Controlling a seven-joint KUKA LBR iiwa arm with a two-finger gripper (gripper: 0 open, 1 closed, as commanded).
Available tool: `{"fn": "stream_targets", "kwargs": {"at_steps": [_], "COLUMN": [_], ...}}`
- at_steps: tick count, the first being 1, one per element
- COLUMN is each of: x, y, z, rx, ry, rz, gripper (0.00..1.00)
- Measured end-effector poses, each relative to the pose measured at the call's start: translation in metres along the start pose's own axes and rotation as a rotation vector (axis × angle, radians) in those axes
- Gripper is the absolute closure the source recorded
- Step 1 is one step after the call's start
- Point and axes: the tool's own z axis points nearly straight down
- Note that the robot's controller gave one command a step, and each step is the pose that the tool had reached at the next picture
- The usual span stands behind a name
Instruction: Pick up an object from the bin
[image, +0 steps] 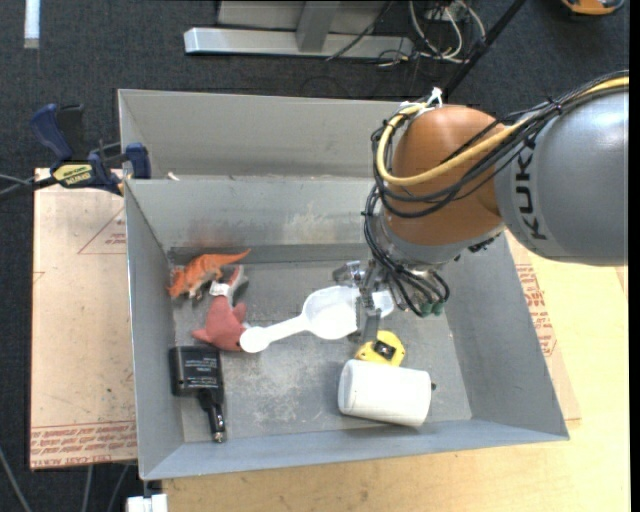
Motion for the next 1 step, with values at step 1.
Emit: {"fn": "stream_targets", "kwargs": {"at_steps": [1], "x": [-0.0044], "y": [0.0087], "z": [-0.1297], "rx": [0.000], "ry": [-0.009], "rz": [-0.029], "gripper": [1.00]}}
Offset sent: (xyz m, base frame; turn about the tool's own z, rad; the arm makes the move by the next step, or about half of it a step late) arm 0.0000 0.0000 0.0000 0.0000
